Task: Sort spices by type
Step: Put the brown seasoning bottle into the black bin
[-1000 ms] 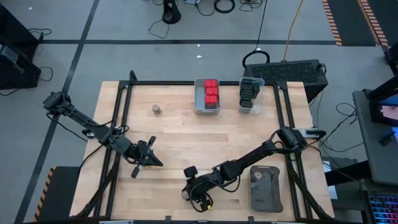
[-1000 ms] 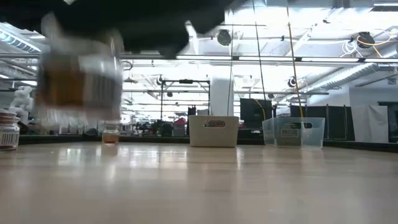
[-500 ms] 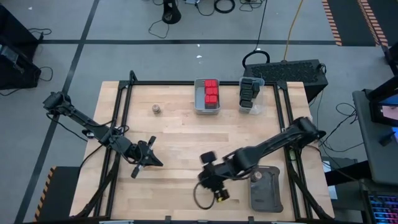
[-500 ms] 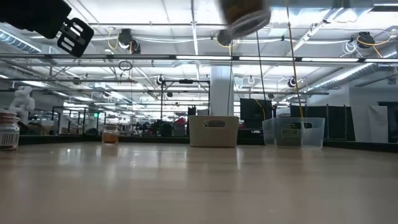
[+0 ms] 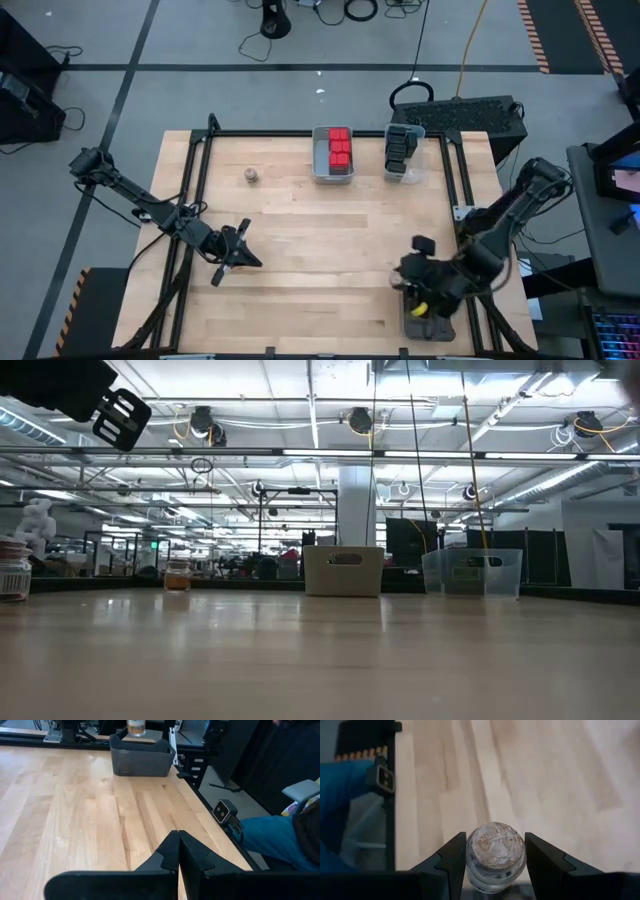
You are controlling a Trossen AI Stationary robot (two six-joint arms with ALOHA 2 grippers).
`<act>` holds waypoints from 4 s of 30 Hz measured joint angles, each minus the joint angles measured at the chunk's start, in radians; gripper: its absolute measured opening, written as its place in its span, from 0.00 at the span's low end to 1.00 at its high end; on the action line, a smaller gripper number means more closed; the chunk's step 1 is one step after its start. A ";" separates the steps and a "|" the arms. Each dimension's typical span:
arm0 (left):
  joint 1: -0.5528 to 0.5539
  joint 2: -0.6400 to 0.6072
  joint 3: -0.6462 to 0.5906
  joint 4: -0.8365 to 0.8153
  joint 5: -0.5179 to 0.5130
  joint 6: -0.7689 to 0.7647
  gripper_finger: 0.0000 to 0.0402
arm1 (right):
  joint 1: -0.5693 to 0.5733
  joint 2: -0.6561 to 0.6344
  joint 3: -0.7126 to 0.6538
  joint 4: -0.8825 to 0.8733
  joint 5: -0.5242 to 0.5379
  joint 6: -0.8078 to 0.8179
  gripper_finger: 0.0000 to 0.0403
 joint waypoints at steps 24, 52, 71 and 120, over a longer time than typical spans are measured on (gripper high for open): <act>0.000 0.000 0.000 -0.001 -0.014 0.001 0.02 | 0.344 0.058 -0.239 0.072 0.171 0.538 0.39; 0.000 0.000 0.000 -0.001 -0.031 0.001 0.02 | 0.369 0.329 -0.237 0.139 0.225 0.665 0.40; 0.000 0.001 0.000 -0.001 -0.031 0.001 0.02 | 0.362 0.321 -0.213 0.121 0.131 0.662 0.54; 0.000 0.001 0.000 -0.009 -0.031 0.002 0.02 | 0.285 0.141 -0.210 0.224 -0.175 0.579 0.14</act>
